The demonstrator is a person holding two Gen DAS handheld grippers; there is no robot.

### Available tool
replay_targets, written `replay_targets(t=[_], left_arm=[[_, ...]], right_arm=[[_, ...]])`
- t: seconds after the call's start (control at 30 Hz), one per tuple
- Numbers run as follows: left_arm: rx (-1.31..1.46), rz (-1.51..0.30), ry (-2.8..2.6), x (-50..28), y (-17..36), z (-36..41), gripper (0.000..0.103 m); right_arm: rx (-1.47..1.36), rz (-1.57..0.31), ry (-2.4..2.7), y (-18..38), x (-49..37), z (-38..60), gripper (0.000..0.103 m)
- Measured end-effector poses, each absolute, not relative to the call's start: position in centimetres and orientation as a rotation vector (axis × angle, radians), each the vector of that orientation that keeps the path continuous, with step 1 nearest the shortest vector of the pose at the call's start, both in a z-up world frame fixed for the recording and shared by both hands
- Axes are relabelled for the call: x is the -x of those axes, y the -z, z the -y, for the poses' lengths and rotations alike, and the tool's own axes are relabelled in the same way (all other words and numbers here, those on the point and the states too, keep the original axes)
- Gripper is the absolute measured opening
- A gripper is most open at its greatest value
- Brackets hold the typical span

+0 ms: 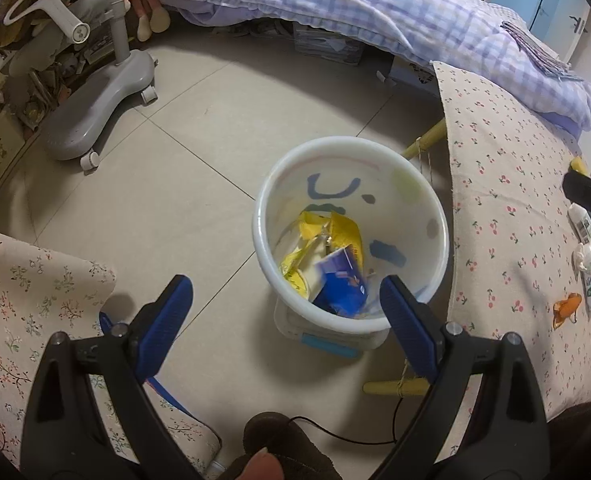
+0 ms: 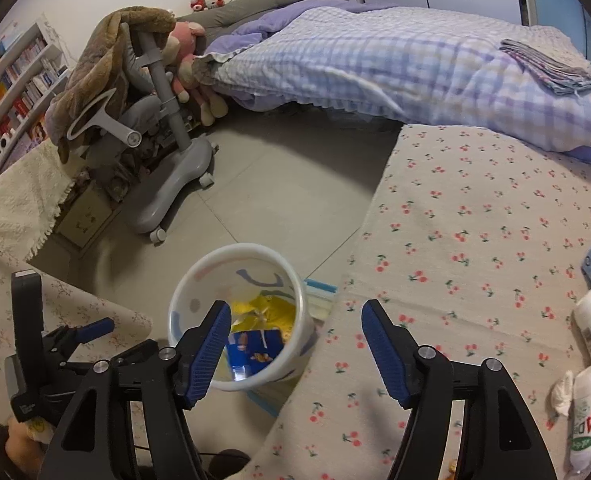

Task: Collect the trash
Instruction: 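Move the left tool to the orange carrot and grasp it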

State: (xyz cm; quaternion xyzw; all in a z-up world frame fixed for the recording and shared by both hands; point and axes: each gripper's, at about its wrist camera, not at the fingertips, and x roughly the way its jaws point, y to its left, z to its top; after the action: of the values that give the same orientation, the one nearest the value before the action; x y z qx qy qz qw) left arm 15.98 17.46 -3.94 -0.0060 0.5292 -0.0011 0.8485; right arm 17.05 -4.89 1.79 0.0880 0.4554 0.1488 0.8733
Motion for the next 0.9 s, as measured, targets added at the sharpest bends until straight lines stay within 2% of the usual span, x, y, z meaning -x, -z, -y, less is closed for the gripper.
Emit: replay_targets(t=[0.27, 0.57, 0.9], left_arm=[[-0.02, -1.104, 0.047, -15.1, 3.4, -15.4, 0.094], [-0.072, -1.093, 0.138, -13.9, 2.7, -10.6, 0.094], [-0.163, -1.106, 0.252, -12.8, 3.0, -3.8, 0.094]], right_arm=[[-0.144, -0.93, -0.259, -3.0, -13.7, 10.3, 0.078], [-0.11, -0.892, -0.146, -3.8, -8.6, 18.8, 0.082], [-0.18, -0.929, -0.024, -1.6, -4.7, 26.2, 0.083]])
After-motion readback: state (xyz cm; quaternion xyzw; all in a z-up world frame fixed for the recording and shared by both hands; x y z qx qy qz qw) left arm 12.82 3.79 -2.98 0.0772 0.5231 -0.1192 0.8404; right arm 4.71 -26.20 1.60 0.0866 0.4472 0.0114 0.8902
